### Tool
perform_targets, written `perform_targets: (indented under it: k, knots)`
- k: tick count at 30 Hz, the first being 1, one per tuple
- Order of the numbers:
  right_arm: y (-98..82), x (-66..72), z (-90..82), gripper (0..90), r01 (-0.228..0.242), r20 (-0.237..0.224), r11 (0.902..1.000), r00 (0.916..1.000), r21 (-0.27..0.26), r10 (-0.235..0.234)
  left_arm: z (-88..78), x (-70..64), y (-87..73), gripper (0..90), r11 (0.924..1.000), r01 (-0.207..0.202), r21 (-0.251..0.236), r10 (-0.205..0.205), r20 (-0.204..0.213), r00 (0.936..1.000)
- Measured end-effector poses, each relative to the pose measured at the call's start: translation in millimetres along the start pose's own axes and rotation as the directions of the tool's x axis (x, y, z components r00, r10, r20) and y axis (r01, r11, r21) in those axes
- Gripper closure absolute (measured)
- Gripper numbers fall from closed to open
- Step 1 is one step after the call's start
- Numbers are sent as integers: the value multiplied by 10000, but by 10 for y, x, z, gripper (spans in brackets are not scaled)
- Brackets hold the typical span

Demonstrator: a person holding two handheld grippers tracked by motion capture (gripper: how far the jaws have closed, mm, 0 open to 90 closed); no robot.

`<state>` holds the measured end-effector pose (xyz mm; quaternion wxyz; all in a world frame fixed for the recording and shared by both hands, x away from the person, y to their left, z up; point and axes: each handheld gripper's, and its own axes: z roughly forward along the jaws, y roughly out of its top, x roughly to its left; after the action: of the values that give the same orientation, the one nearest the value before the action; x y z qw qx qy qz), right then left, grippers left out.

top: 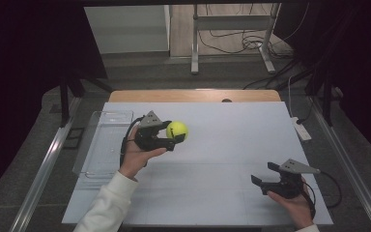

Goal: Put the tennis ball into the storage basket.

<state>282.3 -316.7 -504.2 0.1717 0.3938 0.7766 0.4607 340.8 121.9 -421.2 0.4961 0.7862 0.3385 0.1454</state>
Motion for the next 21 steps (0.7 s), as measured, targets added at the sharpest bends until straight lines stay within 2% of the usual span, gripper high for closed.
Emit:
perform_targets:
  k: [21]
  knots:
    - [-1, -1, 0, 118, 9, 30, 10000, 10000, 8, -9, -138, 134, 11, 270, 9996, 171, -242, -182, -459, 9988]
